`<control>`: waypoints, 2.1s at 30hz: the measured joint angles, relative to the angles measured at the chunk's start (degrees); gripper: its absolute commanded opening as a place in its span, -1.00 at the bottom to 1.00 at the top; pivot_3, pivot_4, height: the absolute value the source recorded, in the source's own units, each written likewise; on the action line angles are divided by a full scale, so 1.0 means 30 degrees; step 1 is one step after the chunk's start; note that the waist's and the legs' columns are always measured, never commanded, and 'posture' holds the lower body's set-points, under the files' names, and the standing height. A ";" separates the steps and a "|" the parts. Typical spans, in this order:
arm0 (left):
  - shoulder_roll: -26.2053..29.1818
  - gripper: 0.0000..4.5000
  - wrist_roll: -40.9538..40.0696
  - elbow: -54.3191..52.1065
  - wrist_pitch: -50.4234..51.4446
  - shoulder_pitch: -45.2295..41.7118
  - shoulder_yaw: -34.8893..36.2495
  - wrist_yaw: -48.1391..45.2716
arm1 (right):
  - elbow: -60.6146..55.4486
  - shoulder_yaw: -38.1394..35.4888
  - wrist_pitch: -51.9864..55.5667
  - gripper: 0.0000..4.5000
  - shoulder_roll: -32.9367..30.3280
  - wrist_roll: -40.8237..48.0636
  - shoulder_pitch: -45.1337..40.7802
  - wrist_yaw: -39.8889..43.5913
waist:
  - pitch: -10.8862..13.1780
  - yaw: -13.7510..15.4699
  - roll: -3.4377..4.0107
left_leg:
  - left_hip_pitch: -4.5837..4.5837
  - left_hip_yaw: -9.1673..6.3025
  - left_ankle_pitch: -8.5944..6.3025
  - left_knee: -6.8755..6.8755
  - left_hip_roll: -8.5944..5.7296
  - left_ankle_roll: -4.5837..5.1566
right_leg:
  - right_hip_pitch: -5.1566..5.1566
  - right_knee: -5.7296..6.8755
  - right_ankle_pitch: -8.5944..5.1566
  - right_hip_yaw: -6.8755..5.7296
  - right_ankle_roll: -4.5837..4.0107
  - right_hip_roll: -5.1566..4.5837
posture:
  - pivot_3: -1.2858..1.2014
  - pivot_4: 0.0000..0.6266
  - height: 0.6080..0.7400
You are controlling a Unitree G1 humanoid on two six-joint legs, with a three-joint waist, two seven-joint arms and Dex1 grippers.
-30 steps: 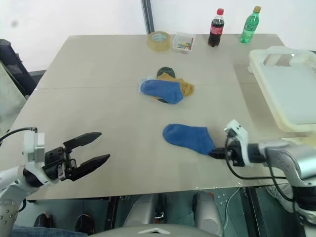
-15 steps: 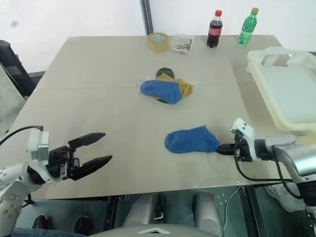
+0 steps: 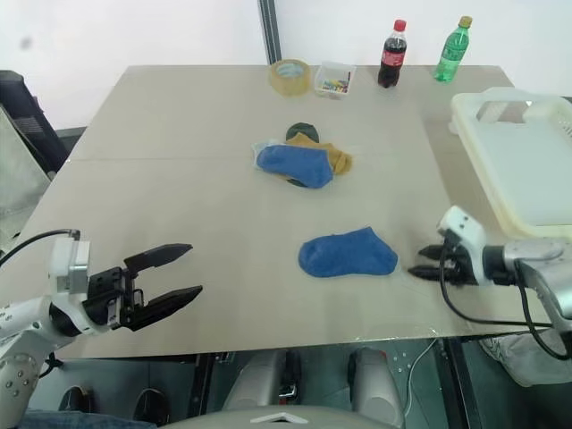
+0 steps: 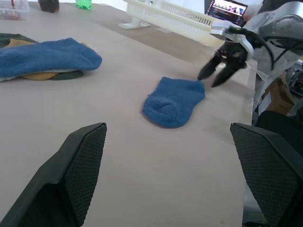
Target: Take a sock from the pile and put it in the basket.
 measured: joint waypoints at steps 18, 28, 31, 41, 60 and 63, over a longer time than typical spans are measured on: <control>-0.0104 1.00 0.1463 0.2618 -0.0672 -0.4308 -0.0218 0.1422 | 1.0767 -0.0220 -0.0436 0.21 1.3714 -0.1671 -1.0751 -1.0259 | 0.0009 -0.0070 0.0010 | -0.0034 0.0060 0.0018 -0.0026 0.0120 -0.0035 | -0.0050 0.0002 0.0070 0.0027 0.0013 0.0197 | 0.03 -0.52 0.93; -0.0450 1.00 0.1658 0.2628 -0.0666 -0.4415 -0.0209 0.2643 | 1.3812 -0.1287 -0.1131 0.21 1.5494 -0.1334 -1.2663 -0.9928 | 0.0015 -0.0170 0.0022 | -0.0026 0.0086 0.0021 -0.0032 0.0174 -0.0051 | -0.0062 0.0009 0.0073 0.0042 0.0008 0.0242 | 0.03 -0.52 0.93; -0.0581 1.00 0.1669 0.2627 -0.0668 -0.4217 -0.0211 0.2795 | 1.3778 -0.1107 -0.0985 -0.17 1.5660 -0.1410 -1.2663 -0.9552 | 0.0016 -0.0291 0.0023 | -0.0026 0.0087 0.0030 -0.0042 0.0183 -0.0066 | -0.0077 0.0020 0.0076 0.0045 0.0001 0.0252 | 0.03 -0.52 0.93; -0.0589 1.00 0.1666 0.2623 -0.0667 -0.4243 -0.0247 0.2900 | 1.2738 -0.0761 -0.0673 -0.97 1.5427 -0.1561 -1.2557 -0.9324 | 0.0017 -0.0505 0.0025 | -0.0027 0.0087 0.0037 -0.0048 0.0187 -0.0079 | -0.0089 0.0027 0.0085 0.0048 -0.0013 0.0253 | 0.03 -0.52 0.93; -0.0731 1.00 0.2104 0.2411 -0.0344 -0.4762 -0.2180 0.3086 | 0.8231 0.2864 0.2034 -0.97 0.8431 -0.1983 -0.9627 -0.4146 | 0.0018 -0.0459 0.0025 | -0.0005 0.0101 0.0049 -0.0053 0.0199 -0.0095 | -0.0091 0.0019 0.0111 0.0064 -0.0053 0.0277 | 0.03 -0.52 0.93; -0.1490 1.00 0.3518 0.2696 0.0221 -0.6559 -0.3755 0.5128 | 0.8572 0.2902 0.1295 -0.97 0.8509 -0.2431 -0.9660 -0.4150 | 0.0016 -0.0153 0.0023 | -0.0019 0.0104 0.0050 -0.0051 0.0192 -0.0093 | -0.0085 0.0006 0.0113 0.0066 -0.0048 0.0278 | 0.03 -0.52 0.93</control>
